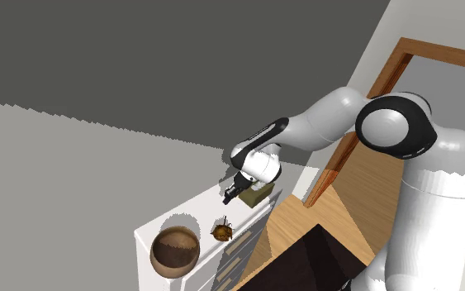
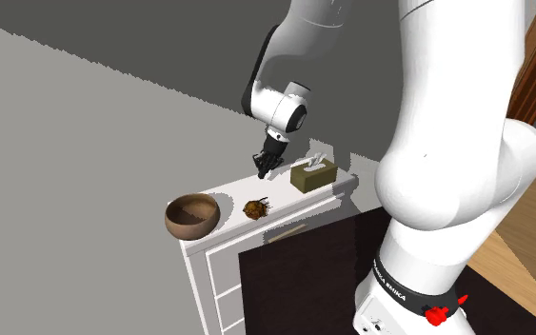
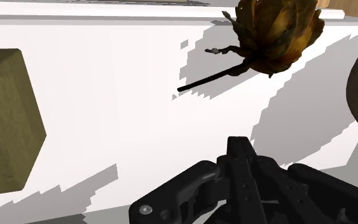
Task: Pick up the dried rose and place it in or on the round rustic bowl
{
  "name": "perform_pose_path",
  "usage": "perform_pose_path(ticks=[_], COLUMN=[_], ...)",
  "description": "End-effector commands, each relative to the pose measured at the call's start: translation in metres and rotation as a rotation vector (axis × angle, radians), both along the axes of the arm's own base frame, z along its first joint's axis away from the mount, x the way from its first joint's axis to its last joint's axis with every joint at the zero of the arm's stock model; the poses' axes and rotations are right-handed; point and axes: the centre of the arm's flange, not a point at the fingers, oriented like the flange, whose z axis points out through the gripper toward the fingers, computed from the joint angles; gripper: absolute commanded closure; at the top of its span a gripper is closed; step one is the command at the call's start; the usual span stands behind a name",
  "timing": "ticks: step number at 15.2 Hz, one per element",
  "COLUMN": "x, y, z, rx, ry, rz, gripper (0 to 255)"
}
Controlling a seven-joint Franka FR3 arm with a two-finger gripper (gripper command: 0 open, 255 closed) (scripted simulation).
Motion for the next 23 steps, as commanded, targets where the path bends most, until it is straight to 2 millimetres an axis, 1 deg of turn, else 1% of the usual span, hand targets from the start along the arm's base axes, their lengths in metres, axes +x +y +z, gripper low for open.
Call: perform_pose_path(ticks=[1,5,10,11,17,18,23], x=[0.0,-0.043,-0.107,-0.107,-0.101,-0.099,-0.099], y=[0.0,0.052,0.104,0.104,0.105,0.106,0.106], z=[0.0,-0.001,-0.016,-0.016,-0.047,-0.055,-0.055], rx=[0.0,-0.165,-0.371,-0.371,-0.371,-0.371,-0.371], ry=[0.0,-0.048,-0.109,-0.109,-0.109,-0.109,-0.109], rz=[0.0,0.153,0.345,0.345,0.345,0.345,0.345], gripper=[0,0,0,0,0,0,0])
